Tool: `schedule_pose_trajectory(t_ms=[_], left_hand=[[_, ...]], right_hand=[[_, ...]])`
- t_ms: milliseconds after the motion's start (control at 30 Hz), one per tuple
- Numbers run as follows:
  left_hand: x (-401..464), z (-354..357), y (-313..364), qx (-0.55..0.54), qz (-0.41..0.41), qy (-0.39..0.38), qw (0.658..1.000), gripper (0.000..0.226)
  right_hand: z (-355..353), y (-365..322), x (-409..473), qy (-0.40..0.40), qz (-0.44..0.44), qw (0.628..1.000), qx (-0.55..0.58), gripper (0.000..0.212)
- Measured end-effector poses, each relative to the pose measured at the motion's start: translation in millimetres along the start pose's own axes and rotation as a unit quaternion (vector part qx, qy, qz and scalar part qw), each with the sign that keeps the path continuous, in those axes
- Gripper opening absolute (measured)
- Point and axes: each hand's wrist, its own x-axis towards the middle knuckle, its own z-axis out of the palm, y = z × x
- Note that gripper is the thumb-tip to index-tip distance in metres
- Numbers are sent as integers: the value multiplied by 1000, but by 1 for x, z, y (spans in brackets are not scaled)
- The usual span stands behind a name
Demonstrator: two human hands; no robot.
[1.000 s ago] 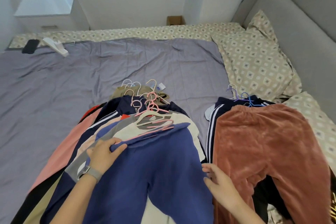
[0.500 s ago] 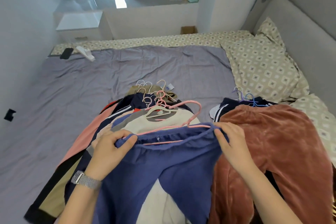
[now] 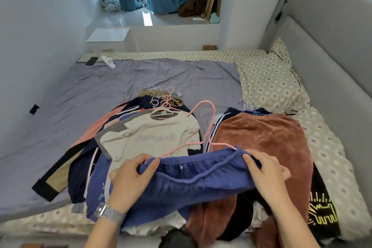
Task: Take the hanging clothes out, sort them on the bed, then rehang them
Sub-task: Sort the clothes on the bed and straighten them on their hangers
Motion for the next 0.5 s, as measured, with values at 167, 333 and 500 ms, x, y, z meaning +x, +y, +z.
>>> schedule_pose_trajectory(t_ms=[167, 333, 500], left_hand=[[-82, 24, 47, 16, -34, 57, 998, 25], [-138, 37, 73, -23, -42, 64, 997, 18], [-154, 32, 87, -31, 10, 45, 998, 24]], right_hand=[[-65, 36, -50, -20, -57, 996, 62, 27], [-105, 53, -89, 8, -59, 994, 89, 36], [-123, 56, -124, 42, -35, 990, 127, 38]])
